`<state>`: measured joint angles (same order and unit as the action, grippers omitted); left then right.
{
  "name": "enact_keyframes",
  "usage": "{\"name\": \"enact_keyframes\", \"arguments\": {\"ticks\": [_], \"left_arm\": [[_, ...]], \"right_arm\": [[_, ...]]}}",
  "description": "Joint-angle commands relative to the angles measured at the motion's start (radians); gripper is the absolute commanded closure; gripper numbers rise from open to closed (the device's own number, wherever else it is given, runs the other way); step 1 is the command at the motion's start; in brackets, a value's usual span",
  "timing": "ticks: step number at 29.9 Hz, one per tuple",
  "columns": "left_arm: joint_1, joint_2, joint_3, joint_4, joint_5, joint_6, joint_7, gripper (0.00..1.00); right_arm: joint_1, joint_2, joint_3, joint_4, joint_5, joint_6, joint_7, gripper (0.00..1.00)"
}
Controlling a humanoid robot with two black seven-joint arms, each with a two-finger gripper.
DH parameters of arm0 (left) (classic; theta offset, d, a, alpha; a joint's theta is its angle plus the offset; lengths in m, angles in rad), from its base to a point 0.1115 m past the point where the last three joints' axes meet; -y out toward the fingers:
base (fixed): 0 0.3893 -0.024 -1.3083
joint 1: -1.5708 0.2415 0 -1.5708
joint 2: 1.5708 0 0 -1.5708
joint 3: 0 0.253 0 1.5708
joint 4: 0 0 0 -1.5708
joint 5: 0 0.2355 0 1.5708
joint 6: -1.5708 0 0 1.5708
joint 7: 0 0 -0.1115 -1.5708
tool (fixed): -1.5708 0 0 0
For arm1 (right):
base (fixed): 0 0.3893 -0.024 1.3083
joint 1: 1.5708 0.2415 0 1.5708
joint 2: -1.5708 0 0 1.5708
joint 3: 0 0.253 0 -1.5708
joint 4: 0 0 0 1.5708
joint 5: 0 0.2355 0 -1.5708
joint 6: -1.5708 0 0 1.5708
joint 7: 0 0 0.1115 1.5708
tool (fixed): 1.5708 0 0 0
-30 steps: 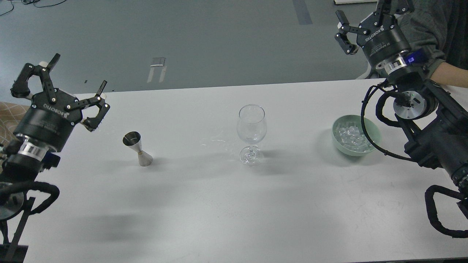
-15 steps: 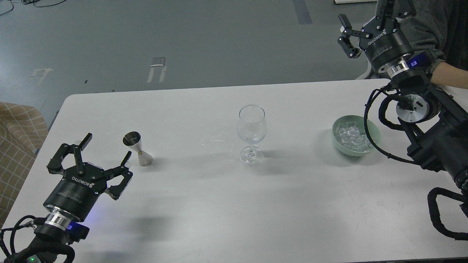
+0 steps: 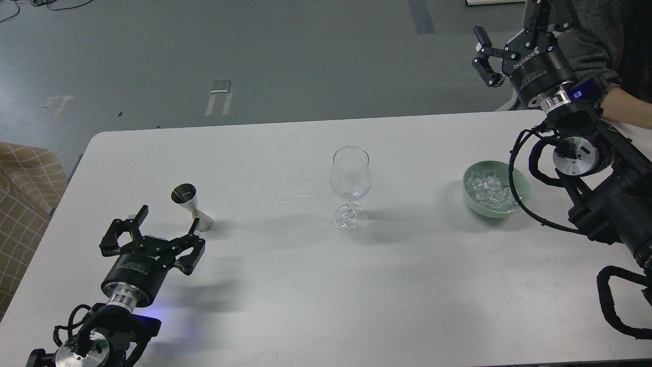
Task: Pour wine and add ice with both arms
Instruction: 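Close the left gripper around the metal jigger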
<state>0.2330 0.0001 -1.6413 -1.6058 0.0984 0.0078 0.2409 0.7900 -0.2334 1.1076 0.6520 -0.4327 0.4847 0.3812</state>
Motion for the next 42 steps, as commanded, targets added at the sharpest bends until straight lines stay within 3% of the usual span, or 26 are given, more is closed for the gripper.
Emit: {"name": "enact_keyframes", "arguments": {"ticks": [1,24,42], "left_arm": [[-0.020,0.000,0.001,0.024,0.026,0.018,-0.005,0.02],[-0.072,0.000,0.023,0.147,0.070,0.020,-0.006,0.02],[-0.196,0.000,0.024,0.285,0.070,0.009,-0.006,0.02]], "right_arm": [[0.000,0.000,0.000,0.000,0.000,0.000,0.001,0.00],[-0.017,0.002,0.000,0.000,-0.001,-0.012,-0.001,0.00],[-0.020,0.002,-0.003,-0.002,-0.008,-0.018,-0.001,0.00]]}}
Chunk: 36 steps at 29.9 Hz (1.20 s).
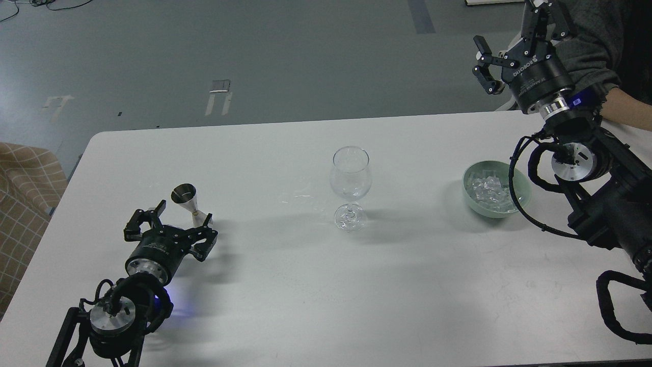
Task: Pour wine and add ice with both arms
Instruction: 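Close the left gripper around the metal jigger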
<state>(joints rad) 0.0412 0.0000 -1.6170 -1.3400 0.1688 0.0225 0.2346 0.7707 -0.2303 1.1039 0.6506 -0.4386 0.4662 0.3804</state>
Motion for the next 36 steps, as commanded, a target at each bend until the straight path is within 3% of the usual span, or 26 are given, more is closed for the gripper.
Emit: {"name": "enact_keyframes", "arguments": {"ticks": [1,24,27,29,30,31,36], "left_arm": [[-0.006,0.000,0.000,0.024,0.000,-0.006,0.000,0.02],[-0.100,0.000,0.028,0.114,0.001,0.000,-0.005,0.05],[-0.107,0.000,0.028,0.116,0.001,0.000,-0.005,0.12],[-0.107,0.000,0.029,0.116,0.001,0.002,-0.005,0.23],[-0.107,0.000,0.029,0.116,0.001,0.002,-0.005,0.23],[-0.107,0.000,0.029,0.116,0.001,0.002,-0.006,0.31],[-0.106,0.000,0.032,0.116,0.009,-0.001,-0.026,0.47]], "right_arm": [[-0.001,-0.001,-0.001,-0.002,-0.002,0.000,0.000,0.00],[-0.008,0.003,-0.001,-0.002,-0.009,-0.018,0.000,0.00],[-0.008,0.003,-0.001,-0.002,-0.009,-0.018,0.002,0.00],[-0.011,0.002,-0.001,-0.002,-0.009,-0.018,0.000,0.00],[-0.011,0.002,-0.001,-0.002,-0.009,-0.018,0.000,0.00],[-0.013,0.002,-0.001,0.000,-0.009,-0.018,0.000,0.00],[-0.014,0.002,-0.001,-0.002,-0.009,-0.018,0.002,0.00]]}}
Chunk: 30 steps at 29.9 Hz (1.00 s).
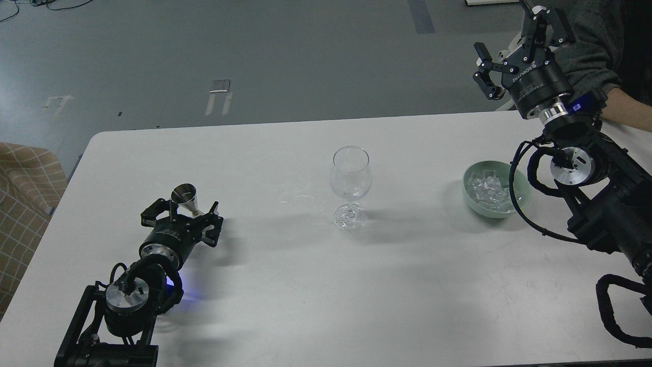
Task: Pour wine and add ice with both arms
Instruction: 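Close the left gripper around the metal jigger, then lift the jigger with the left gripper and carry it over the wine glass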
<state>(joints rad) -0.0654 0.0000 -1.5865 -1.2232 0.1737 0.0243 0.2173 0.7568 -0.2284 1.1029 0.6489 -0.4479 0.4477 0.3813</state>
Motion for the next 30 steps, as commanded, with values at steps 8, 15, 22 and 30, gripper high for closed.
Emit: {"name": "enact_keyframes", "arguments": {"ticks": [8,15,22,30], "left_arm": [[0.003,0.000,0.003,0.001,0.026,-0.009,-0.009,0.63],[0.004,0.000,0.002,0.001,0.024,-0.030,-0.001,0.80],[0.004,0.000,0.002,-0.001,0.024,-0.040,-0.009,0.95],[-0.019,0.000,0.003,-0.051,0.021,-0.035,0.008,1.00]], "right_arm": [[-0.001,-0.002,0.000,0.000,0.000,0.000,0.001,0.00],[-0.001,-0.002,0.000,0.002,0.000,0.000,0.001,0.00],[-0.001,-0.002,0.000,0.000,0.000,0.000,0.001,0.00],[-0.002,-0.003,0.000,0.002,0.000,0.000,0.001,0.00]]}}
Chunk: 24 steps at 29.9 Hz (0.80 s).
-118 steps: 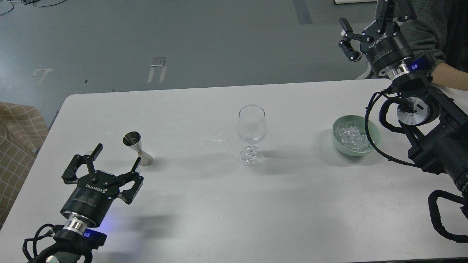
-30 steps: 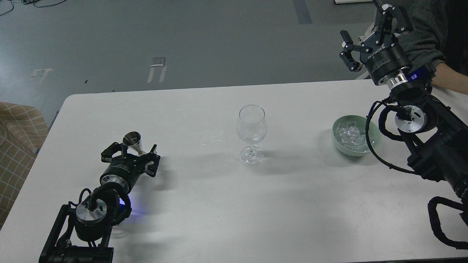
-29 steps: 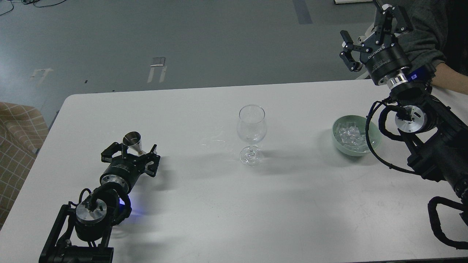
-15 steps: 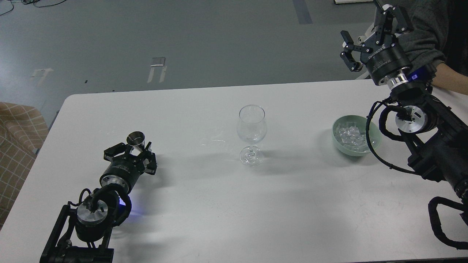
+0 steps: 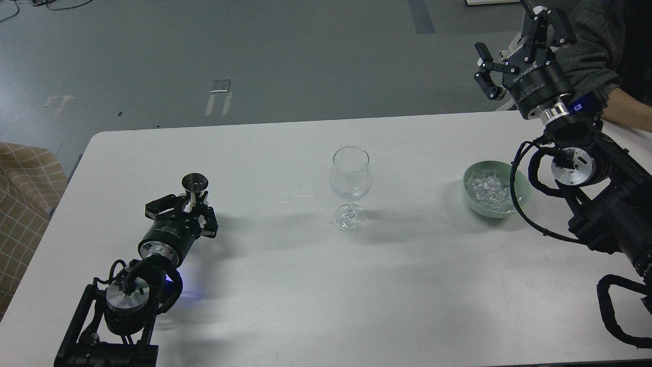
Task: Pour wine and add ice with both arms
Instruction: 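Lift the jigger with the left gripper and carry it over the wine glass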
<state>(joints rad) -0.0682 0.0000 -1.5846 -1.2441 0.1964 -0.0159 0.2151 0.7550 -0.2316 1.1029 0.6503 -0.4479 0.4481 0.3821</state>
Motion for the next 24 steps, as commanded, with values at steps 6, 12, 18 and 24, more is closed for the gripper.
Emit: {"name": "enact_keyframes", "arguments": {"ticks": [6,12,18,24], "left_arm": [[-0.047,0.000,0.067,-0.090,-0.002,0.051,0.017,1.00],[-0.062,0.000,0.121,-0.150,0.001,0.094,0.030,1.00],[-0.105,0.000,0.156,-0.209,0.001,0.186,0.050,1.00],[-0.145,0.000,0.182,-0.297,0.001,0.273,0.092,1.00]], "right_arm": [[-0.002,0.001,0.000,0.000,0.000,0.000,0.000,0.00],[-0.013,0.001,0.000,0.002,0.000,0.000,0.000,0.00],[-0.025,0.001,0.002,0.006,0.000,0.000,0.000,0.00],[-0.026,0.000,0.002,0.009,0.000,0.000,0.000,0.00]]}}
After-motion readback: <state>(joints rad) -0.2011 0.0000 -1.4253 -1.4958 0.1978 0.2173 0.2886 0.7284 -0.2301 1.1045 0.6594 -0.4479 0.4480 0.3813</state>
